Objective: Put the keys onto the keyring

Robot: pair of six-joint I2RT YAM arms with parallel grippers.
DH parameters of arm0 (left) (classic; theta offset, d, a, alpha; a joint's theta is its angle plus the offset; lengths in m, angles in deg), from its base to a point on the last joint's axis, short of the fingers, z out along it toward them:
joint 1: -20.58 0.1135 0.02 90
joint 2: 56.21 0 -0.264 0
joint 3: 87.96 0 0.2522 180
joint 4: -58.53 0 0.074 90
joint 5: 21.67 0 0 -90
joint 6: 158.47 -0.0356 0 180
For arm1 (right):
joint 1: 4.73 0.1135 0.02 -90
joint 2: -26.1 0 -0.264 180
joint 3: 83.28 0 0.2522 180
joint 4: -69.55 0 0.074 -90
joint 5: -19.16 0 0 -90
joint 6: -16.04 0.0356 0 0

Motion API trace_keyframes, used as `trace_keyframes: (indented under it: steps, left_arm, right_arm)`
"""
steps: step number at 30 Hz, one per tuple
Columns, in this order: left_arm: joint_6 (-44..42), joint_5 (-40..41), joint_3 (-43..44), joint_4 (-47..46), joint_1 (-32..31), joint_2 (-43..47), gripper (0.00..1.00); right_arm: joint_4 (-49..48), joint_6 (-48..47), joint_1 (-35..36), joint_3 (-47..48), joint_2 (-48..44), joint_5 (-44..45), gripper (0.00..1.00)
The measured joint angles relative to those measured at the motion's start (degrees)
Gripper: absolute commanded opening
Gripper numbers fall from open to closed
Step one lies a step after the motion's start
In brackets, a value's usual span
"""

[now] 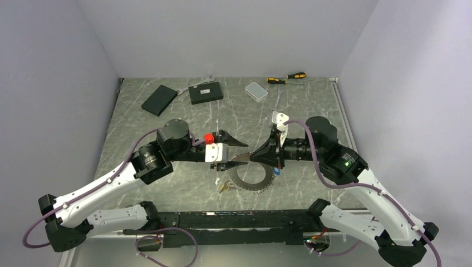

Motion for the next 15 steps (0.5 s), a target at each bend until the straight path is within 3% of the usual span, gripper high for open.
trace_keyframes:
  steps: [7,15]
  left_arm:
    - [-5.8,0.5,13.2,14.0,0.0,-5.7,0.45]
    - [-8.8,0.9,16.5,23.1,0.0,-9.8,0.39]
  right_arm:
    - [4.5,-1.7,0.0,1.6,2.7,3.3,0.0]
    - [6.5,-1.7,0.0,2.4,3.0,4.6,0.0]
